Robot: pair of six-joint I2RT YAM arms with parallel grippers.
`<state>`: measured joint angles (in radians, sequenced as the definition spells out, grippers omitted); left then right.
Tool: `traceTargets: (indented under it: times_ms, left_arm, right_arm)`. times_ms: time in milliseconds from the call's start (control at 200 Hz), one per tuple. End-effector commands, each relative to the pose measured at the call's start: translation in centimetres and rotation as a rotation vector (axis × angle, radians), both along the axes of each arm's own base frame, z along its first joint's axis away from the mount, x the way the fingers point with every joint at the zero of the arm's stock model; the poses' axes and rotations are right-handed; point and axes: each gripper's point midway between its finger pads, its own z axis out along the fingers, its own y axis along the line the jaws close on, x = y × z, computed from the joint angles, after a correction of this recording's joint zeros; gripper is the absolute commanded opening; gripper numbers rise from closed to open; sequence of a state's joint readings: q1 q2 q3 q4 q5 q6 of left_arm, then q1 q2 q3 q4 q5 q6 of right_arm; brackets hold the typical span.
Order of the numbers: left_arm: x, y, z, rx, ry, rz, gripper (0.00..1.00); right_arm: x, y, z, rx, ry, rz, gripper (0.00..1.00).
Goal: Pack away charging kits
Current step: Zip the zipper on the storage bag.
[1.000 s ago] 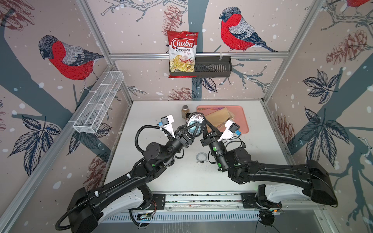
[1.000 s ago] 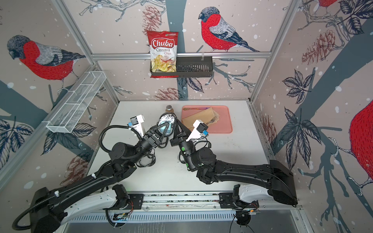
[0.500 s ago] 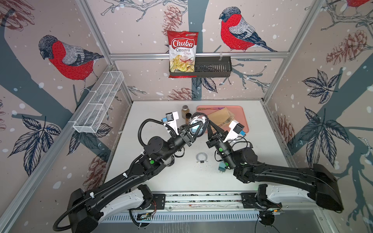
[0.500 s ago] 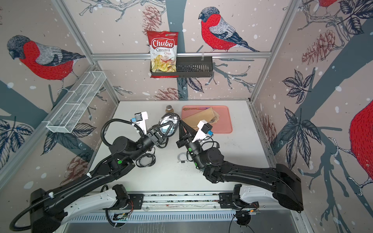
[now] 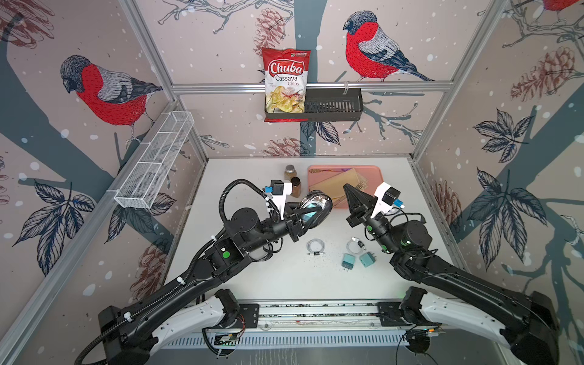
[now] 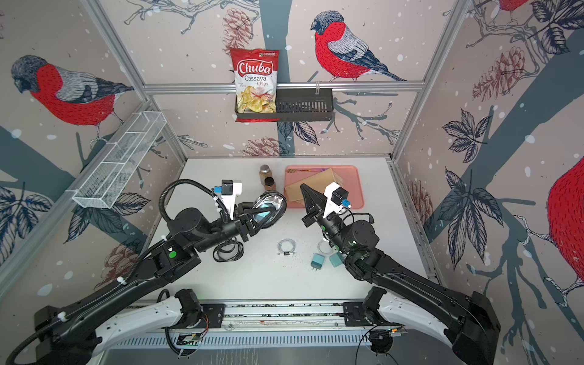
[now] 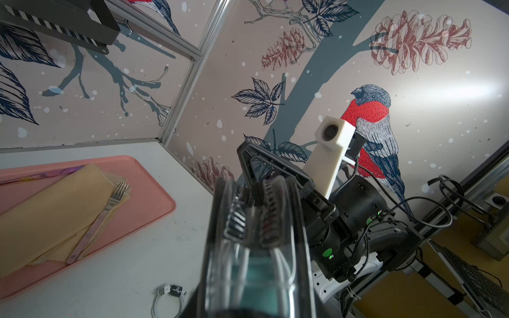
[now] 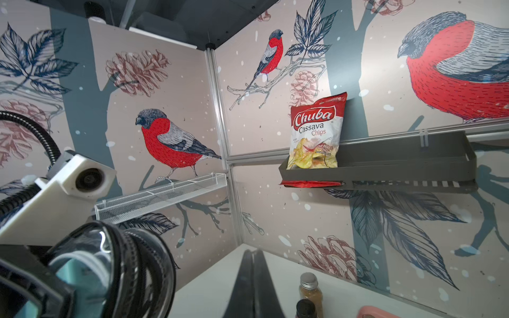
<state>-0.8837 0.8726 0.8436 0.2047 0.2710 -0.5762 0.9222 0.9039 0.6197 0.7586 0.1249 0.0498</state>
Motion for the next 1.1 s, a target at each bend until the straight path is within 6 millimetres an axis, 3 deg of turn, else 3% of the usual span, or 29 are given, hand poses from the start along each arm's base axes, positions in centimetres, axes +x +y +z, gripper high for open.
traceTargets:
  times_ms: [0, 60, 105, 305, 400, 545, 775, 1096]
  left_arm:
    - [-0.4, 0.1, -0.5, 0.025, -0.011, -0.016, 0.00]
    - [-0.3, 0.4, -0.2, 0.027, -0.020, 0.003, 0.00]
    - [-0.2, 0.6, 0.0, 0.029, -0.023, 0.014, 0.00]
    - [-0.4, 0.4, 1.2, 0.060, -0.030, 0.000, 0.00]
    - [-0.6, 0.2, 1.2, 0.072, -0.036, -0.016, 0.00]
    - [-0.5, -0.4, 0.2, 0.116, -0.009, -0.035, 0.00]
    - [0.2, -0.7, -1.5, 0.161, 0.015, -0.018, 0.00]
    - [0.4, -0.7, -1.8, 0.179, 0.020, -0.007, 0.00]
  right_arm:
    - [-0.7, 1.4, -1.1, -0.113, -0.030, 0.059, 0.02]
    - [-0.9, 1.5, -1.8, -0.136, -0.018, 0.070, 0.33]
    - [-1.1, 1.6, -2.5, -0.156, -0.021, 0.077, 0.45]
    - [-2.5, 1.6, -6.4, -0.273, -0.060, 0.031, 0.54]
    - [-3.7, 2.6, -7.4, -0.309, -0.076, 0.062, 0.55]
    - [-4.4, 3.3, -7.2, -0.313, -0.081, 0.031, 0.56]
    - [-3.2, 3.1, -6.6, -0.305, -0.037, -0.033, 0.43]
    - [-3.0, 3.3, -6.4, -0.315, -0.035, -0.029, 0.24]
